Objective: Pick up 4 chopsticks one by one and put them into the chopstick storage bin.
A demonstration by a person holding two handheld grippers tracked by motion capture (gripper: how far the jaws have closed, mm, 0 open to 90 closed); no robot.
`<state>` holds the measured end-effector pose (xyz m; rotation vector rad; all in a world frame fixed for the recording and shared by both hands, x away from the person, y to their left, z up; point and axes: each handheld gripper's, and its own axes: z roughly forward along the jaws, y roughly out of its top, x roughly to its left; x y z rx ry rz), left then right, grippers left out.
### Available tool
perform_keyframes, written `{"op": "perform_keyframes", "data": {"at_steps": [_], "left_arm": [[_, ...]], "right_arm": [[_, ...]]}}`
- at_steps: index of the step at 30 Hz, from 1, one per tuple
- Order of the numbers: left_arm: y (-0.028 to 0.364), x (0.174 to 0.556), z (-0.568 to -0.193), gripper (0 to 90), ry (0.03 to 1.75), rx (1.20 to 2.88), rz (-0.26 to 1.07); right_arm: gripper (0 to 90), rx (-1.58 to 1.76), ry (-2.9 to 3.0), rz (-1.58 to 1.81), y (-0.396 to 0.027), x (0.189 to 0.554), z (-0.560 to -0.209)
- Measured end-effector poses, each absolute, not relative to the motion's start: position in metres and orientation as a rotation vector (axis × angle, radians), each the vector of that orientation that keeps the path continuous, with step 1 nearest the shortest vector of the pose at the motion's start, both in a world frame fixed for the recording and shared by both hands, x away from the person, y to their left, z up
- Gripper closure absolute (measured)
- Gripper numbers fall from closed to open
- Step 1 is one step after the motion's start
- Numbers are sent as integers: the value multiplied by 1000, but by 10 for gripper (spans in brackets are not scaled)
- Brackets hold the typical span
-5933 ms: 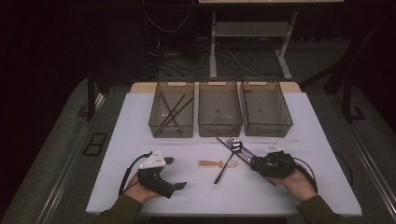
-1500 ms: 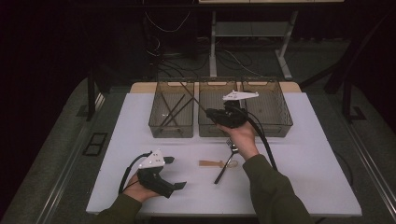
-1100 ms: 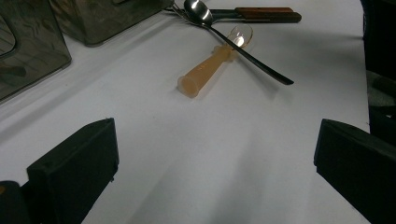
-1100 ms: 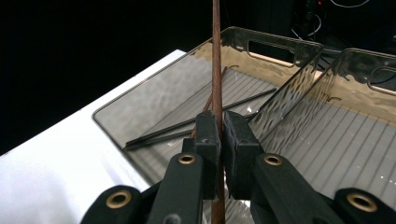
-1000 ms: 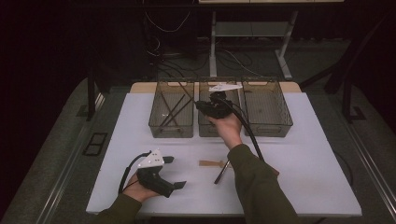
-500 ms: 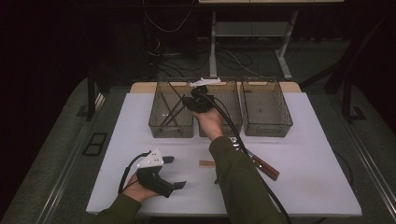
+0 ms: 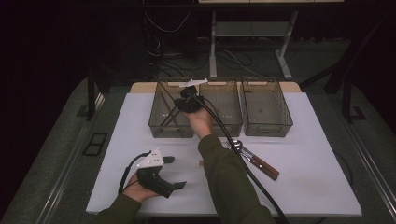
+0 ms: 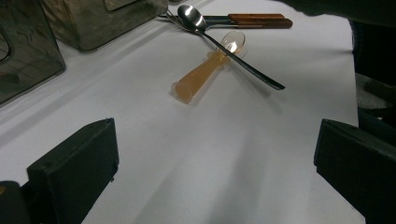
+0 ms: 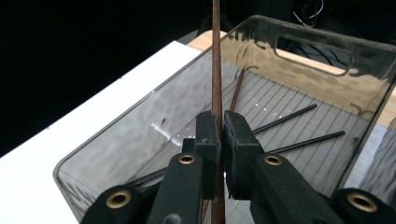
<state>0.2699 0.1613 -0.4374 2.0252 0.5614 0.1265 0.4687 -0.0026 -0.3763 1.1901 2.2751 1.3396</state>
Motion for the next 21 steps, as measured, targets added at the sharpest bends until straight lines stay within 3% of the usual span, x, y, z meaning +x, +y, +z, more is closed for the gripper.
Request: {"op": "perform_keyframes", "data": {"at_steps": [5,8,13,21], "left_arm": [[161,270,-437,0,566,2025,122],[161,270,-437,0,564,2026,121],[161,270,-437,0,560,2025,125],[162,270,-437,0,555,2029,129]], "right_arm": [[841,1208,2296,1303,1,470,-384],[671,1190,2290,1307,1,470,-383],[582,1192,2267,1315,-2,469,-378],[541,1156,2277,1338,-9,464,-370]]}}
